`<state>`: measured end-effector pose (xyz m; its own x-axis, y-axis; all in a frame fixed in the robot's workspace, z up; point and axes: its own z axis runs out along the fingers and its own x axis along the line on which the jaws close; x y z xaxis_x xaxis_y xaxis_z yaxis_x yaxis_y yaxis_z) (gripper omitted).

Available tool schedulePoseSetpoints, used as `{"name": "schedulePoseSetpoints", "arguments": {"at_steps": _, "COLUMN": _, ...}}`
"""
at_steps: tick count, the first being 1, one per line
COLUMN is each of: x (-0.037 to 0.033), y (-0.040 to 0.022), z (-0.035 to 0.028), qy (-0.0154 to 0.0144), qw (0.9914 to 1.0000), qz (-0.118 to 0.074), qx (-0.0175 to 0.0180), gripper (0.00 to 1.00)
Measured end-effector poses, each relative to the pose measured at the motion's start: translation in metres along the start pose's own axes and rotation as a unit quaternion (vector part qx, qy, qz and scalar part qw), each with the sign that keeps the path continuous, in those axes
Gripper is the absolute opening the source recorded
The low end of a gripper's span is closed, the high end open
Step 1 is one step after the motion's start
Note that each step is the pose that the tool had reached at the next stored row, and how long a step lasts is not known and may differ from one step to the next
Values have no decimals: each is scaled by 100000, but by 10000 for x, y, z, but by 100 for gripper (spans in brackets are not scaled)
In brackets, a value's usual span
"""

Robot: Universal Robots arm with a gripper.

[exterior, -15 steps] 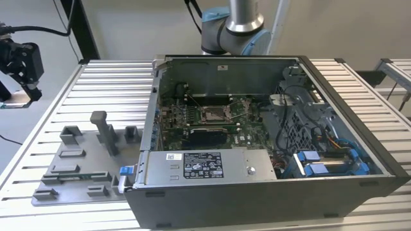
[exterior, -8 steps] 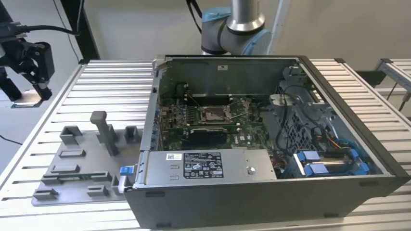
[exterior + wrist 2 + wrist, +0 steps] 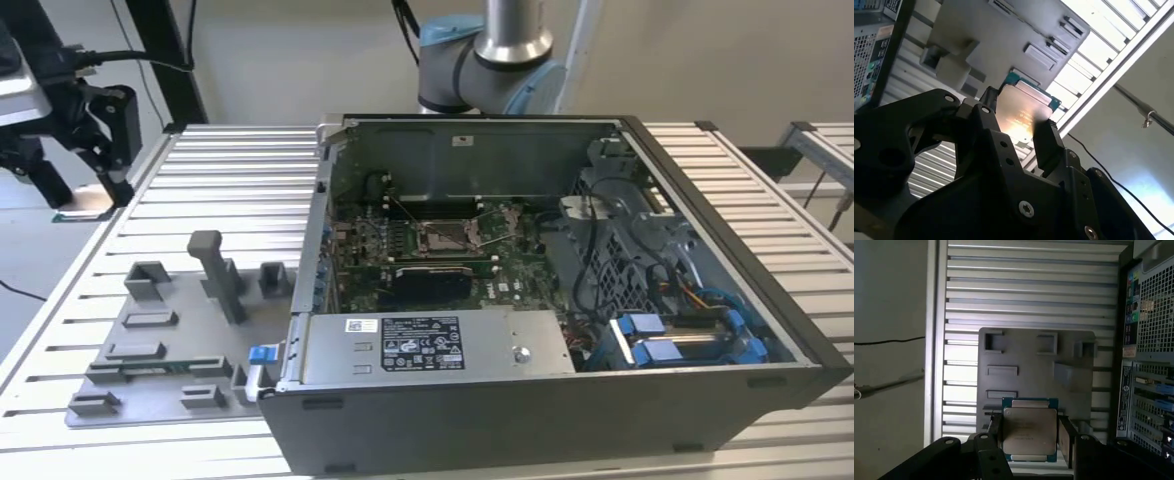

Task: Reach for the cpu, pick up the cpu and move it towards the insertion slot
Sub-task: 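Pick up the cpu and move it towards the insertion slot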

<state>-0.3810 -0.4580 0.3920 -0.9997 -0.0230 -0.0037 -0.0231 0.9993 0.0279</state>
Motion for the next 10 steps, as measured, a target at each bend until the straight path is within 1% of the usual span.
{"name": "schedulePoseSetpoints", "arguments": {"at_steps": 10, "x": -264, "y": -5, "z": -16, "qy": 2, "qw": 100000, "qz": 0, "qx": -2, "gripper": 0}}
